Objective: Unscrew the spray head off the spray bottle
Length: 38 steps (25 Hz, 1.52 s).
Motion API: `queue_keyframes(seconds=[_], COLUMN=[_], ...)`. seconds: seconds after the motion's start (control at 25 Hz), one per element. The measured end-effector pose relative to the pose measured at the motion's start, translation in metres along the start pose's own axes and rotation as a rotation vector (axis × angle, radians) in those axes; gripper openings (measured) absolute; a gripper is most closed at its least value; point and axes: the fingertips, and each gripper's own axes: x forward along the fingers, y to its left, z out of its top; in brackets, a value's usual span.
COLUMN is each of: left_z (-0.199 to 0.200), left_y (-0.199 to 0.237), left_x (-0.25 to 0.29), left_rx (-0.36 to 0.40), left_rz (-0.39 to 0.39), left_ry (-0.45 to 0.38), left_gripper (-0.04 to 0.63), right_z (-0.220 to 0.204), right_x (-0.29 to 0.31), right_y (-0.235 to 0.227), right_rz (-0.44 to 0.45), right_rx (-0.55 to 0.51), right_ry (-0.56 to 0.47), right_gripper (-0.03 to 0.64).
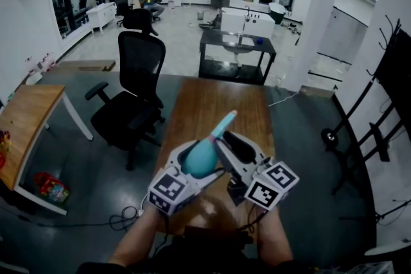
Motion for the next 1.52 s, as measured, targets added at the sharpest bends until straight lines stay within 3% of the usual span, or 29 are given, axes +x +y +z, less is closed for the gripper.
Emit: queue_keyframes(seconds=[0.56, 0.96, 1.52], left_z=[0.000, -0.002, -0.003], left_y=[-0.017, -0.034, -0.066], left_x=[-0.004, -0.009, -0.022], left_rx=[0.052, 0.063, 0.011], left_rz=[-0.077, -0.218, -0.466], left_ry=[0.002, 0.037, 0.057], left_gripper=[0.440, 0.438, 0.437], right_z=[-0.003, -0.002, -0.005], right_x=[-0.006, -0.014, -0.023], right_y=[0.014, 0.030, 0.056], right_rz=[0.130, 0.262, 0.482], right_rx=[-0.010, -0.041, -0.049], right_ry=[0.030, 0.090, 0.145], right_gripper=[0.132, 0.130, 0.130])
